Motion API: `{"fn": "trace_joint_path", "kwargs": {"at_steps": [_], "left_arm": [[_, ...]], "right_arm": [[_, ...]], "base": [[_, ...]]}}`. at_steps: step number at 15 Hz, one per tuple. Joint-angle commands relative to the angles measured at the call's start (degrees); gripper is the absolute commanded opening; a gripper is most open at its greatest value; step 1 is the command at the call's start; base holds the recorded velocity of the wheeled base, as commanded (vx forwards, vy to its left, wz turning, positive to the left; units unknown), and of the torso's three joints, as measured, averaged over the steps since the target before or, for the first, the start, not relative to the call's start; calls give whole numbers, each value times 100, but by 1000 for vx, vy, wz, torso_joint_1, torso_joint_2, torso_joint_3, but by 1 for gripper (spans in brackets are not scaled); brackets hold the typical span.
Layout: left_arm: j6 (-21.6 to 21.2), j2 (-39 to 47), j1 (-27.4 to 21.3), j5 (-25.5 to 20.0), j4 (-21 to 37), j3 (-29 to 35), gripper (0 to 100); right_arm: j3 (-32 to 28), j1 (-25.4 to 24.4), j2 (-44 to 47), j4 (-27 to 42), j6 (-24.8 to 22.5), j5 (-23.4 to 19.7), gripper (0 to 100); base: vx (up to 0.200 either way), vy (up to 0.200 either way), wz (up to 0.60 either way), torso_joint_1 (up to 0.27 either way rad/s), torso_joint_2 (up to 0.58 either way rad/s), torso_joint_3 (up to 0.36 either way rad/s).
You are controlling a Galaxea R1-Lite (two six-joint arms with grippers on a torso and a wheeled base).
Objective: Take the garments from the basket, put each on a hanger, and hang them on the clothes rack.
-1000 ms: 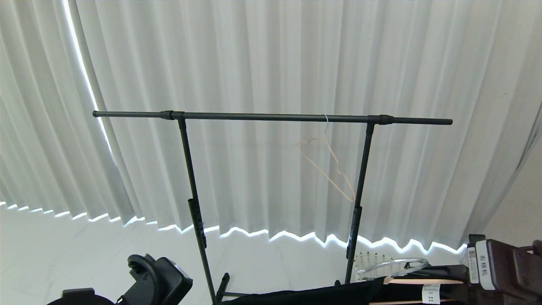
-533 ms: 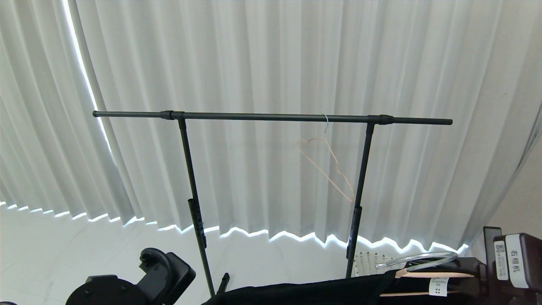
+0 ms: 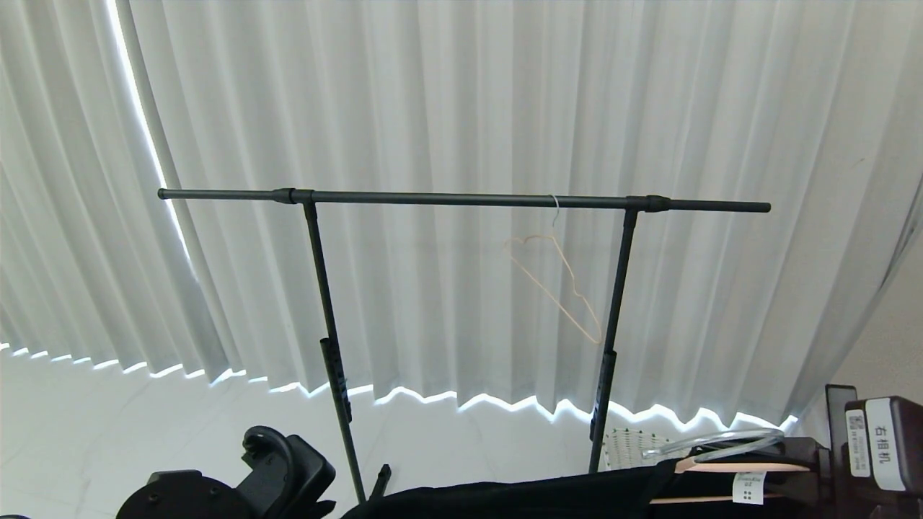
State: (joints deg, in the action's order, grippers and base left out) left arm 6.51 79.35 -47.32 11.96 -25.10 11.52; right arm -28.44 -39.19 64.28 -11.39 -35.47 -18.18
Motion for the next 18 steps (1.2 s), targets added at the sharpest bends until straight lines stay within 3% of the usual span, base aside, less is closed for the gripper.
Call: {"fn": "trace_joint_path", "kwargs": {"at_steps": [1,3,7,8,9,11,13,14,18], "left_arm": [[-1,-42,4,8,-4,-27,0],[26,-86,92,8,-4,-36,0],[17,-165,1067,17,-4,-176,0],[17,-165,1085,17,-4,-176,0],[26,-244,1463,17,-4,-203,0],[26,-324,1568,17,-4,-194,0],[8,-499,1313,8,-4,-124,0],[8,-570,1155,8,-4,-124,100],[-1,-860,830,-1,-4,-18,100]], "right_arm": [[-4,-1,14,-4,-3,-2,0],[-4,17,5,-4,23,-2,0],[-12,377,-21,-48,137,-2,0],[-12,377,-21,-48,146,-2,0],[-12,492,-30,-224,375,-2,0],[-30,518,-21,-294,542,7,0],[-30,518,-21,-320,586,16,0],[-30,518,-21,-320,594,16,0],[-30,579,-21,-320,753,42,0]], "base": [[0,0,0,0,0,0],[0,0,0,0,0,0],[0,0,0,0,0,0],[0,0,0,0,0,0],[0,0,0,0,0,0],[0,0,0,0,0,0],[0,0,0,0,0,0],[0,0,0,0,0,0],[0,0,0,0,0,0]]}}
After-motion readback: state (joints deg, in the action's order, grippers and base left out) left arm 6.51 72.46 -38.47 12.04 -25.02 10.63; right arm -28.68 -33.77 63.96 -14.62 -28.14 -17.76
